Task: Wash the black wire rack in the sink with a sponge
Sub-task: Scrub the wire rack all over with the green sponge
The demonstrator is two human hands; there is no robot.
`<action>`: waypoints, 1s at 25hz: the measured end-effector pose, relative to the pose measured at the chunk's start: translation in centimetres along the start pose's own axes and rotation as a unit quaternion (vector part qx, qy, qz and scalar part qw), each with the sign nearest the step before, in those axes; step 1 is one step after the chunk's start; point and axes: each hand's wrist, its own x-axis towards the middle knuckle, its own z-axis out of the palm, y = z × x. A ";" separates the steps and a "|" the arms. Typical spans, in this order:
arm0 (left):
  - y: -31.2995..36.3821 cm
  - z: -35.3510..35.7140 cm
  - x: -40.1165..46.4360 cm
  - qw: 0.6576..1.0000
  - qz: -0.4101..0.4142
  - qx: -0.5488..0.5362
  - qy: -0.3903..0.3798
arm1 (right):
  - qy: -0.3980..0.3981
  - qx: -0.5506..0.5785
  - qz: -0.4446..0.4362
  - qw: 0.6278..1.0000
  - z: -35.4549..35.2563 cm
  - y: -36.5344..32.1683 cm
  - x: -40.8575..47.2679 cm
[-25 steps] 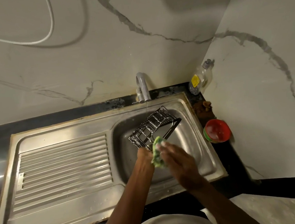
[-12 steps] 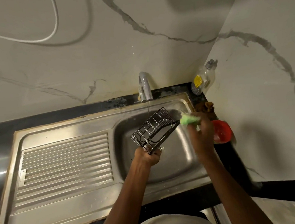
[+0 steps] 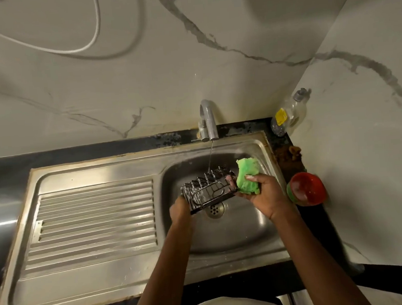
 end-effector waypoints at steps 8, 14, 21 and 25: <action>-0.2 1.8 -1.5 0.923 0.218 0.311 -0.057 | 0.022 -0.031 -0.010 0.999 0.4 1.5 -0.2; -1.9 2.4 -1.5 0.834 0.351 0.421 0.065 | -0.001 -0.071 -0.035 0.997 -0.1 0.9 -2.2; -1.9 1.9 -2.5 0.811 0.348 0.468 0.034 | 0.225 -0.517 -0.303 0.768 -0.7 0.7 -1.3; -1.1 2.1 -2.5 0.787 0.366 0.496 0.037 | 0.178 -0.601 -0.500 0.597 2.6 5.9 -1.7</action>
